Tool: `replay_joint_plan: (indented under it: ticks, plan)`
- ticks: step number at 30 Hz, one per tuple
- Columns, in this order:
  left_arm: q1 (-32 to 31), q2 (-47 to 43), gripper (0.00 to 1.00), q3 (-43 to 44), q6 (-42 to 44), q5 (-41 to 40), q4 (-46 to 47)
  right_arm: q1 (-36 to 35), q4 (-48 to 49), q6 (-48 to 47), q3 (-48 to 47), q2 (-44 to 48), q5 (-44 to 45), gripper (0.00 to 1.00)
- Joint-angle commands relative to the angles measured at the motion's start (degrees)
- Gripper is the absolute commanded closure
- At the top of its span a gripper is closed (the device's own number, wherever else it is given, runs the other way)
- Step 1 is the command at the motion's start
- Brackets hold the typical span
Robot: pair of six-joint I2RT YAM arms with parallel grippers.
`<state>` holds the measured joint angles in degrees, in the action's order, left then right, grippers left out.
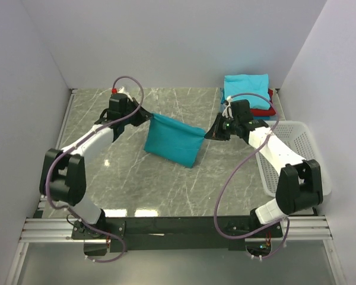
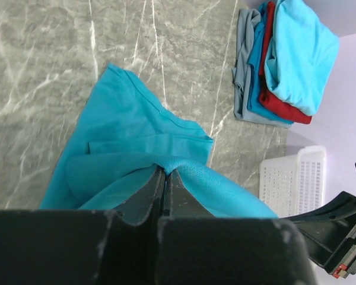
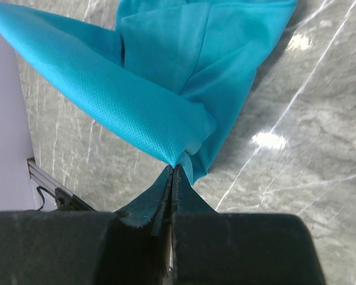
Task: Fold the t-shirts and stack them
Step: Fold the tshirt
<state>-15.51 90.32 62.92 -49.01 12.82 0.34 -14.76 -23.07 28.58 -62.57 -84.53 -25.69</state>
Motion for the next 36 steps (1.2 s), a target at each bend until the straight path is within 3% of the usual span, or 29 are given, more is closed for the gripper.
replay_joint_plan:
  ticks: [1, 20, 29, 31, 32, 34, 36]
  plan:
    - [1.09, 4.31, 1.0, 5.1, 2.6, 1.5, 4.76, 1.58, -0.04, -1.86, -3.61, -2.12, -0.76, 1.0]
    - [2.5, 23.58, 1.0, 19.96, 3.75, 4.58, 5.11, 4.57, 2.85, -2.3, -16.01, -21.19, -2.34, 1.0]
    - [2.59, 28.76, 0.99, 23.66, 5.68, 7.48, 5.73, 5.54, 4.08, -0.89, -18.29, -24.98, -1.29, 1.0]
    - [2.59, 29.73, 0.91, 24.44, 6.39, 8.1, 5.55, 5.71, 3.91, -0.98, -18.82, -25.85, -1.03, 0.93]
    - [2.59, 30.0, 0.74, 24.62, 6.3, 8.36, 5.46, 5.89, 3.39, -1.15, -19.87, -26.82, -0.85, 0.69]
    - [2.67, 29.83, 0.45, 24.02, 5.51, 8.98, 7.03, 5.97, 2.68, -1.51, -21.1, -27.7, -0.41, 0.39]
    - [2.85, 28.08, 0.01, 22.78, 4.11, 10.64, 9.41, 5.89, 1.72, -1.68, -22.68, -28.41, 0.2, 0.28]
